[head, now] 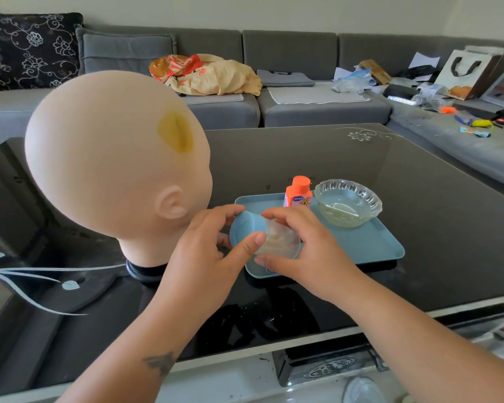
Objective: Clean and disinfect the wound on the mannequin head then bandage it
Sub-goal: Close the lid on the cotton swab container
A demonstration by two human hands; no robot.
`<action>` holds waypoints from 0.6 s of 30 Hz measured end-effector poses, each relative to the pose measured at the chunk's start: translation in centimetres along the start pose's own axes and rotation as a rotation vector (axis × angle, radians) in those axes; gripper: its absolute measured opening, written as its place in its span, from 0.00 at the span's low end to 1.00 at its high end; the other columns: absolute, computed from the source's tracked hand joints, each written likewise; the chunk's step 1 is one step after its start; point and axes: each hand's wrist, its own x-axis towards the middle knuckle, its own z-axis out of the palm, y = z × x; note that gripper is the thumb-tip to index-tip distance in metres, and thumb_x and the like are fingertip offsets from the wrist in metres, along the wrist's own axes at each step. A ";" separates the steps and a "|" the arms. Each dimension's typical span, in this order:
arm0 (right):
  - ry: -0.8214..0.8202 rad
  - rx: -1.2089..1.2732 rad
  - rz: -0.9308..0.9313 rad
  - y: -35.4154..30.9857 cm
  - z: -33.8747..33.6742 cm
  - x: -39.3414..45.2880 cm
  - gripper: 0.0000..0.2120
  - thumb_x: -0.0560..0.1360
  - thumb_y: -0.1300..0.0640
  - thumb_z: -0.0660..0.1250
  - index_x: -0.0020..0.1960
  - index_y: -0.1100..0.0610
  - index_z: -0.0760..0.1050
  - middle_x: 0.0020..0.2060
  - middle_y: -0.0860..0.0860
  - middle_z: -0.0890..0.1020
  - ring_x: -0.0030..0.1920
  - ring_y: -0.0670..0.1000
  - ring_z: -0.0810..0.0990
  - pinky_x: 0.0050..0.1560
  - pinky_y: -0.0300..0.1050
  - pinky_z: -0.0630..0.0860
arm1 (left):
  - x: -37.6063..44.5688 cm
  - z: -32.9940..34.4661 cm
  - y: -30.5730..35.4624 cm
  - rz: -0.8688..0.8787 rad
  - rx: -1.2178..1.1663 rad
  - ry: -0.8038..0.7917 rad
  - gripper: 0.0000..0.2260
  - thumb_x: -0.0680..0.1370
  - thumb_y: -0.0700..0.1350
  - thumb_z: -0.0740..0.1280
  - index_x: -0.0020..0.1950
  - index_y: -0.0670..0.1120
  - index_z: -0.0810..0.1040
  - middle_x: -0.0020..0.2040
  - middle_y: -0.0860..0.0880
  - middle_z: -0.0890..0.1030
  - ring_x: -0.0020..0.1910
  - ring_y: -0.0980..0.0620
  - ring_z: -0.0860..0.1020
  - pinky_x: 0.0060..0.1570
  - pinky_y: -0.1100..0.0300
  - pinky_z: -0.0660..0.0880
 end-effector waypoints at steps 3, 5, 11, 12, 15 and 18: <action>-0.009 -0.010 0.000 -0.1 -0.1 0.0 0.27 0.66 0.50 0.77 0.61 0.43 0.71 0.54 0.45 0.72 0.55 0.39 0.71 0.52 0.27 0.66 | -0.1 -0.1 0.0 0.001 -0.007 -0.014 0.19 0.65 0.70 0.62 0.53 0.69 0.70 0.53 0.63 0.76 0.44 0.64 0.77 0.40 0.75 0.71; -0.018 -0.008 0.001 -0.2 -0.2 0.0 0.27 0.66 0.50 0.77 0.61 0.44 0.72 0.54 0.45 0.72 0.56 0.40 0.72 0.53 0.29 0.67 | -0.1 -0.2 0.0 0.001 -0.013 -0.030 0.19 0.64 0.70 0.63 0.54 0.69 0.70 0.53 0.63 0.76 0.44 0.64 0.77 0.41 0.75 0.71; -0.055 0.004 -0.005 -0.5 -0.6 -0.1 0.27 0.65 0.52 0.78 0.61 0.45 0.73 0.54 0.46 0.73 0.58 0.44 0.73 0.58 0.38 0.70 | 0.2 -1.1 -0.5 0.001 -0.031 -0.116 0.22 0.65 0.67 0.67 0.58 0.67 0.73 0.55 0.64 0.76 0.46 0.62 0.79 0.44 0.69 0.74; -0.061 0.005 -0.006 -0.5 -0.6 -0.1 0.27 0.65 0.51 0.78 0.61 0.45 0.73 0.54 0.46 0.73 0.58 0.44 0.73 0.58 0.39 0.71 | 0.2 -1.2 -0.6 0.007 -0.033 -0.134 0.21 0.65 0.65 0.68 0.58 0.68 0.73 0.55 0.64 0.76 0.47 0.62 0.79 0.45 0.67 0.75; -0.084 -0.004 -0.009 -0.4 -0.6 -0.1 0.27 0.65 0.51 0.78 0.61 0.44 0.73 0.53 0.45 0.73 0.57 0.42 0.73 0.58 0.40 0.71 | 0.2 -1.7 -0.8 0.054 -0.001 -0.191 0.20 0.69 0.58 0.71 0.59 0.69 0.71 0.57 0.65 0.76 0.51 0.62 0.79 0.49 0.67 0.75; -0.102 -0.012 -0.008 -0.3 -0.8 -0.1 0.27 0.65 0.50 0.77 0.61 0.43 0.73 0.53 0.44 0.73 0.56 0.42 0.73 0.58 0.41 0.71 | 0.3 -2.3 -0.8 0.107 0.016 -0.256 0.22 0.71 0.50 0.72 0.60 0.67 0.71 0.60 0.63 0.76 0.57 0.62 0.78 0.53 0.68 0.73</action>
